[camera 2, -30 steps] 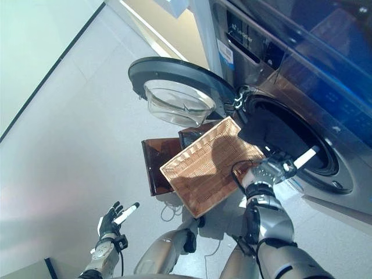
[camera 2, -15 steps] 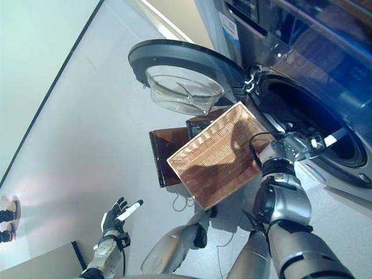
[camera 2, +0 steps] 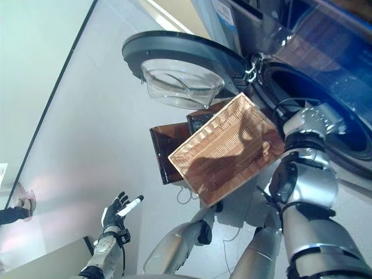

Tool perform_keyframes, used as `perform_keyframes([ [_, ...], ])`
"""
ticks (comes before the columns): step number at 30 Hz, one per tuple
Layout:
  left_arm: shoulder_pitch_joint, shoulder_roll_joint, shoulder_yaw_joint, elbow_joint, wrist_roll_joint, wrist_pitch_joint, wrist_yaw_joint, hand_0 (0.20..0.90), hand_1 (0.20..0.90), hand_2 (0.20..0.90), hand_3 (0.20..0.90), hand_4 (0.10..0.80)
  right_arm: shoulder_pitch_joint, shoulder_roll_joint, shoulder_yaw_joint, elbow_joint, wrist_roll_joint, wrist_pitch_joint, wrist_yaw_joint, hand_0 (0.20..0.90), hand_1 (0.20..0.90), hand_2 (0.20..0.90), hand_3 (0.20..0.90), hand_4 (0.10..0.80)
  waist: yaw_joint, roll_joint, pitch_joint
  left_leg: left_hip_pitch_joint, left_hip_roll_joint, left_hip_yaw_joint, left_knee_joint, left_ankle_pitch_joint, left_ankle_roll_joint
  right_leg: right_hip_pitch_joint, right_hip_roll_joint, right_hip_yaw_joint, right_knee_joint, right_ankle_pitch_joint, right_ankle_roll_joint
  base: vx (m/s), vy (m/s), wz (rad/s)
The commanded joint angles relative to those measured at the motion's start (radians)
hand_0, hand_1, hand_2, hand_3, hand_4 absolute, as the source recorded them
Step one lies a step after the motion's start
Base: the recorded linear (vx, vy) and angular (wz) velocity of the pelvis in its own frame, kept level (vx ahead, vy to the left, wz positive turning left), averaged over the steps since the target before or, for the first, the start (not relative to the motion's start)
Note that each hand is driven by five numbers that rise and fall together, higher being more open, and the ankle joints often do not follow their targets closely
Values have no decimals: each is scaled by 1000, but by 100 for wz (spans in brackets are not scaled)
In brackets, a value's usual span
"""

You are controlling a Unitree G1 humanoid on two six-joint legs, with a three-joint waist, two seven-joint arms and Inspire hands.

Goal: Pick up the clothes and place them into the washing machine

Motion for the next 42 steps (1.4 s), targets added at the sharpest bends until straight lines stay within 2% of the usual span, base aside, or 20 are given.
perform_keyframes([
  [1,-26,87,-18,-14,-16,-52,43,900,900,900,900,800,-166,-182,183,-47,-134,-17,6,200,200,200,200,300,33,93,-29,3,22,-94,-8,-14,-82,5,83,8,150,-162,-41,-8,-18,-7],
  [9,-31,103,-33,-72,-27,-68,40,900,900,900,900,800,-328,-294,328,21,-284,38,-105,200,200,200,200,300,52,100,1,-64,37,-92,-8,10,-88,-104,91,25,199,-174,-43,-51,-39,1],
  [16,-35,120,-38,-110,-25,-73,49,900,900,900,900,800,-426,-345,439,103,-433,103,-215,200,200,200,200,300,62,101,13,-108,41,-99,-8,15,-93,-168,92,30,223,-194,-45,-33,-21,0],
  [24,-50,132,-42,-166,-17,-86,60,900,900,900,900,800,-517,-371,567,155,-572,186,-266,200,200,200,200,300,72,109,43,-164,53,-99,-8,34,-97,-255,105,40,275,-209,-49,-33,-44,0],
  [30,-50,141,-40,-210,-10,-92,67,900,900,900,900,800,-530,-376,609,155,-668,215,-309,200,200,200,200,300,63,99,57,-189,58,-103,-5,45,-98,-299,113,40,317,-219,-54,-29,-53,0],
  [34,-40,159,-36,-240,3,-96,69,900,900,900,900,800,-536,-385,661,200,-770,271,-338,200,200,200,200,300,67,93,54,-196,61,-107,-6,43,-100,-300,112,28,312,-219,-54,-13,-16,2],
  [35,-39,158,-35,-242,3,-95,70,900,900,900,900,800,-540,-385,664,200,-774,273,-343,247,247,247,247,333,67,94,54,-197,61,-107,-6,43,-100,-301,112,28,312,-219,-54,0,0,0],
  [36,-32,175,-26,-254,9,-93,72,900,900,900,900,800,-545,-396,703,249,-871,321,-402,900,900,900,900,800,70,91,52,-198,62,-106,-6,45,-101,-300,113,23,311,-218,-55,0,0,0],
  [39,-27,189,-10,-274,30,-90,80,900,900,900,900,800,-541,-389,779,256,-1034,405,-434,900,900,900,900,800,70,85,55,-203,62,-103,-6,49,-101,-300,117,22,304,-211,-57,0,0,0],
  [42,-31,200,-4,-285,54,-89,93,900,900,900,900,800,-553,-378,818,278,-1133,451,-489,900,900,900,900,800,70,85,52,-206,59,-105,-7,49,-101,-299,122,20,297,-205,-58,0,0,0],
])
